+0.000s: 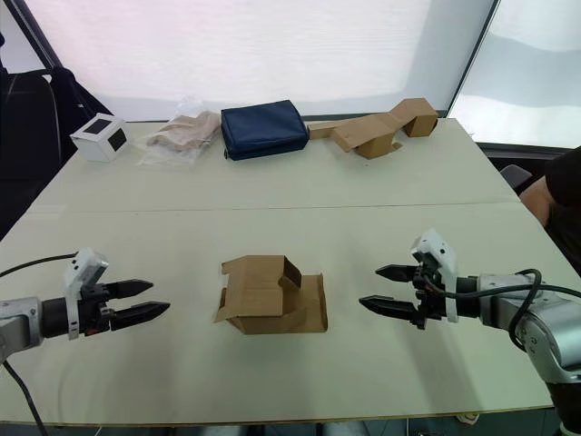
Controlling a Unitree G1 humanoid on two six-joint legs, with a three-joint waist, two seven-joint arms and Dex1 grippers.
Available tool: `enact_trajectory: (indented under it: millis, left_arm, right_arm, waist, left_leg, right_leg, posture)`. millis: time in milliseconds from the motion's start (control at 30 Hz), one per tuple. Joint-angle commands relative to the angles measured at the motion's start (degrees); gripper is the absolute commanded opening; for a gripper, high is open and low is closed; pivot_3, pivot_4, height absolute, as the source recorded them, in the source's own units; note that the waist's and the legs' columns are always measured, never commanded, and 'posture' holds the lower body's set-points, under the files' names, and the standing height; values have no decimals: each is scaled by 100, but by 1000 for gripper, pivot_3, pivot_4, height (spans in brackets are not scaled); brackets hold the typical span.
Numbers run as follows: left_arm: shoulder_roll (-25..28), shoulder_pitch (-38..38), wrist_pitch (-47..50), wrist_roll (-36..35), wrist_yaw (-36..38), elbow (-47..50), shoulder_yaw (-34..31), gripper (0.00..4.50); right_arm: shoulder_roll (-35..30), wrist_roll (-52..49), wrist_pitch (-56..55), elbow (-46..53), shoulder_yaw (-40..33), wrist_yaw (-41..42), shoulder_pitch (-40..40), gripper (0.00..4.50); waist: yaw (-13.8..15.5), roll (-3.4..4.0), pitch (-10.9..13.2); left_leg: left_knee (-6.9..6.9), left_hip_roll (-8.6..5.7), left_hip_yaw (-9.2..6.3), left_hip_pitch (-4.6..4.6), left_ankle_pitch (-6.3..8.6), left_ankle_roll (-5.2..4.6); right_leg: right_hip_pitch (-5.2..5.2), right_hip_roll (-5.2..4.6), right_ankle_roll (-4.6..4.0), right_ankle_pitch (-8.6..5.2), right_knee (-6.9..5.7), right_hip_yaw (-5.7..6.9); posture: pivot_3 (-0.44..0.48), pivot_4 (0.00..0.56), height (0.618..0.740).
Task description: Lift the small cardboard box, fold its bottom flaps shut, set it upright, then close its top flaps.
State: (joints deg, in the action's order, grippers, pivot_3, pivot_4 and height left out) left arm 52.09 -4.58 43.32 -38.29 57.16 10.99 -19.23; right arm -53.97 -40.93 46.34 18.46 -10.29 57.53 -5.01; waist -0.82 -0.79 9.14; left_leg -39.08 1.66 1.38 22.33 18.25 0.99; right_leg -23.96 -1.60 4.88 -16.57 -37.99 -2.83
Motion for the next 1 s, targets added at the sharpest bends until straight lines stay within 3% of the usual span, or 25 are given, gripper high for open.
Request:
enact_trajectory:
  millis: [33,833,1000]
  left_arm:
    - [34,-7,-89,7,-35,154,-190,4485]
    - [-78,508,-170,26,-104,-255,-157,4485]
    - [273,658,855,-632,590,-825,-155,4485]
  right_arm:
    - [27,-42,6,97,-75,-34,-78,4481]
    - [87,221,-163,57,79,-152,-170,4481]
    - [-179,-36,87,675,-207,-76,-76,4481]
  waist:
    - [1,0,0]
    - [2,0,0]
    - [-17,0,0]
  left_leg:
    - [0,0,0,0,0,0]
    - [-1,-1,0,0,0,0]
    - [-1,-1,1,1,0,0]
  right_leg:
    - [0,0,0,0,0,0]
    - [0,0,0,0,-2,0]
    - [-3,4,0,0,-4,0]
  posture:
    - [0,150,740]
    - [0,150,740]
    - [0,150,740]
